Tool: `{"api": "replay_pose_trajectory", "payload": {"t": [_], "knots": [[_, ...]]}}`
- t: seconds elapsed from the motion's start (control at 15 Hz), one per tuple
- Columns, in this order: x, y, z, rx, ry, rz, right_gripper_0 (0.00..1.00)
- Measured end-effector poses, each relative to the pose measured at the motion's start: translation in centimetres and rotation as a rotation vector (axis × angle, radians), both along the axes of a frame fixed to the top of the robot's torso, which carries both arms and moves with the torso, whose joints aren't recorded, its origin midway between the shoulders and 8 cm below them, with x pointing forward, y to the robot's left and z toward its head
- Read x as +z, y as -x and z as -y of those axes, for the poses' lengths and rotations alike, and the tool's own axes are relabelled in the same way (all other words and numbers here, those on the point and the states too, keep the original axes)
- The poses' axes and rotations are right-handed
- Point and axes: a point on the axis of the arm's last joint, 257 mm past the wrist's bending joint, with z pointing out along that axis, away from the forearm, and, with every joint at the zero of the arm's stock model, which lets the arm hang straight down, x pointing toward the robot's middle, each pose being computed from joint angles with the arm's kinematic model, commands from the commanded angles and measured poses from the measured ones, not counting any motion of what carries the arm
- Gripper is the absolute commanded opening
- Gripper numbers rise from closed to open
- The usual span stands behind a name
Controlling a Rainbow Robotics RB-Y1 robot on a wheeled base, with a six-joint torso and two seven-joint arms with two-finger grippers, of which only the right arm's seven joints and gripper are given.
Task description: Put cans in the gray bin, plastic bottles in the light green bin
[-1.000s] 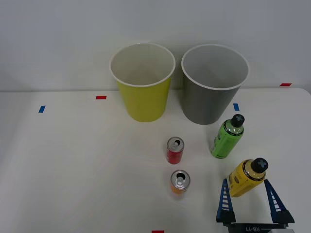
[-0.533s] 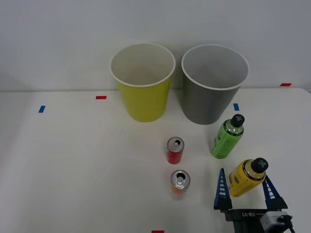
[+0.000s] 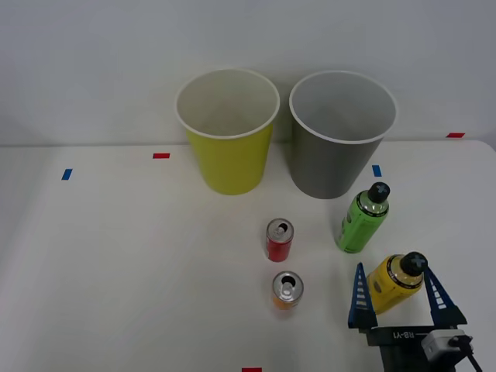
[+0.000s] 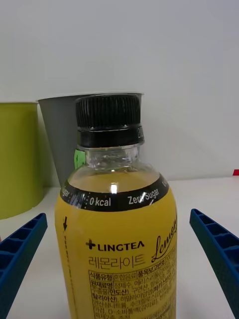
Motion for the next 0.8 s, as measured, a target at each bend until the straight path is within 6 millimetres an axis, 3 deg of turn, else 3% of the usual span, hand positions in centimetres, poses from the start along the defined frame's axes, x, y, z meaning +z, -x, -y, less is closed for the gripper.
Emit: {"api": "replay_pose_trajectory", "payload": {"t": [0.8], "knots": [[0.25,-0.58,0.3,-0.005,-0.001,0.004,1.0]]}}
